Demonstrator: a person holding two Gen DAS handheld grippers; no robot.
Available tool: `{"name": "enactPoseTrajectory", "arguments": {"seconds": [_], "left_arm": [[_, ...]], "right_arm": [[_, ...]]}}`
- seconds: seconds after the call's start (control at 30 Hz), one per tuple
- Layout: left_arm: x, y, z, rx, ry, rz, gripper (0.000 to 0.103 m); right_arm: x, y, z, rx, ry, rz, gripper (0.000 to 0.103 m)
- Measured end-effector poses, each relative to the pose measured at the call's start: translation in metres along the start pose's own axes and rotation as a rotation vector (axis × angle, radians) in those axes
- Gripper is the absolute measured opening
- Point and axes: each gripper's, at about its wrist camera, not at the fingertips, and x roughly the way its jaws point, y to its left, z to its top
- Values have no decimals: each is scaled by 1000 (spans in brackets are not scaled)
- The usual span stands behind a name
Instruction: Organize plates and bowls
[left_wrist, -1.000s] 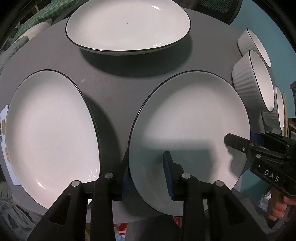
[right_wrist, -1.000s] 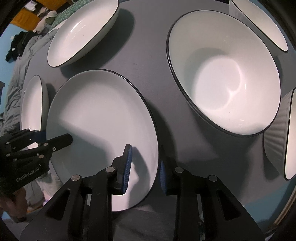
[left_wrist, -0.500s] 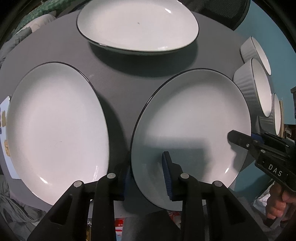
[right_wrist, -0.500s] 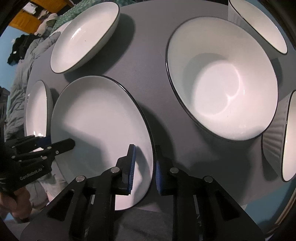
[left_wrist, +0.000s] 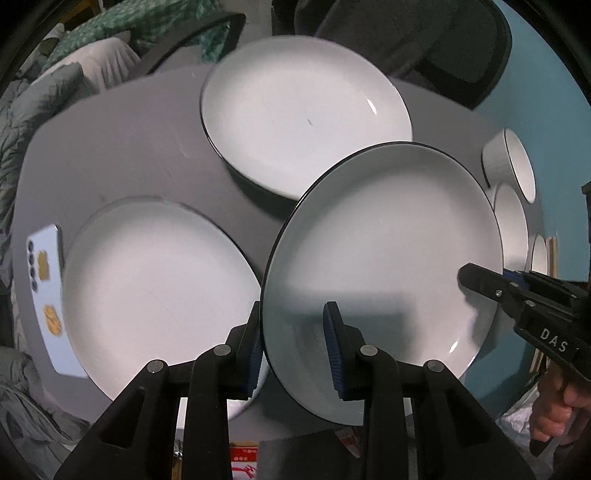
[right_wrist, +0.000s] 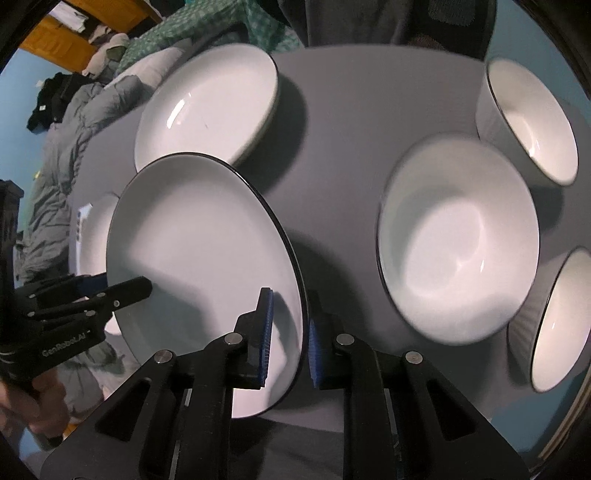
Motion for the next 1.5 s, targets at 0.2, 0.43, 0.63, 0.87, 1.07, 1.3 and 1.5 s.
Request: {"name": "enactPoseTrajectory", "arguments": {"seconds": [0.2,0.43,0.63,0.87,1.07,1.3,1.5], "left_arm": [[-21,47,34,-48,-32,-10,30],[-22,74,73,-81,-67,14,30],[3,44,115,-105,-76,44,30],[17,12,131,-119,-43,76,30],[20,11,134,-116,-33,93,30],[26,4,135,-96,-14,90,30],[28,0,132,-77,-18,88,30]], "right_arm": [[-4,12,31,-25,-8,16,14],[5,30,80,-48,0,36,14],[18,35,120,-55,10,52,14],[36,34,149,-47,48,59,14],[49,35,157,-43,80,59,15],[58,27,162,-12,97,54,17],[59,27,167,-6,121,15,21]]}}
